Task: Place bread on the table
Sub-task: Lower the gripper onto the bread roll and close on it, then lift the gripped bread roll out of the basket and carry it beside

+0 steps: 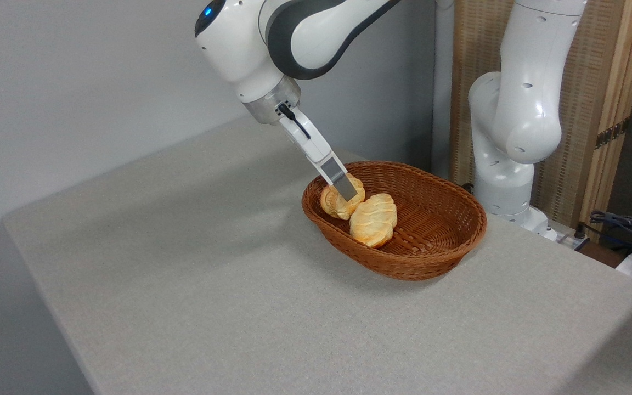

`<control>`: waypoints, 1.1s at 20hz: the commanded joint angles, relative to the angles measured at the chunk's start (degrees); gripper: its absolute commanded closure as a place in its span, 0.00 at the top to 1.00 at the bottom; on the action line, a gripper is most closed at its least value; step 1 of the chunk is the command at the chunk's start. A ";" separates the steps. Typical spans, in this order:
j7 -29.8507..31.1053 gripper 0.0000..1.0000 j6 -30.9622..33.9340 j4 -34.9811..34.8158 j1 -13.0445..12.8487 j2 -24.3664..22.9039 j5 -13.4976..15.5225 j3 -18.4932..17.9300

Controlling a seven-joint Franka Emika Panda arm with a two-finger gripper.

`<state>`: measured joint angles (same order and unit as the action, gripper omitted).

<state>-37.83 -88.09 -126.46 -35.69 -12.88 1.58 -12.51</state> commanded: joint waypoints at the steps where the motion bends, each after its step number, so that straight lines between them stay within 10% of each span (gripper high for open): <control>1: -2.07 0.28 -1.55 -0.71 -0.70 0.23 -0.53 -0.76; 22: -5.68 0.10 -0.86 0.25 -0.17 0.58 -1.93 -2.26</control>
<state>-42.42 -89.28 -126.90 -35.60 -11.50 0.48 -14.10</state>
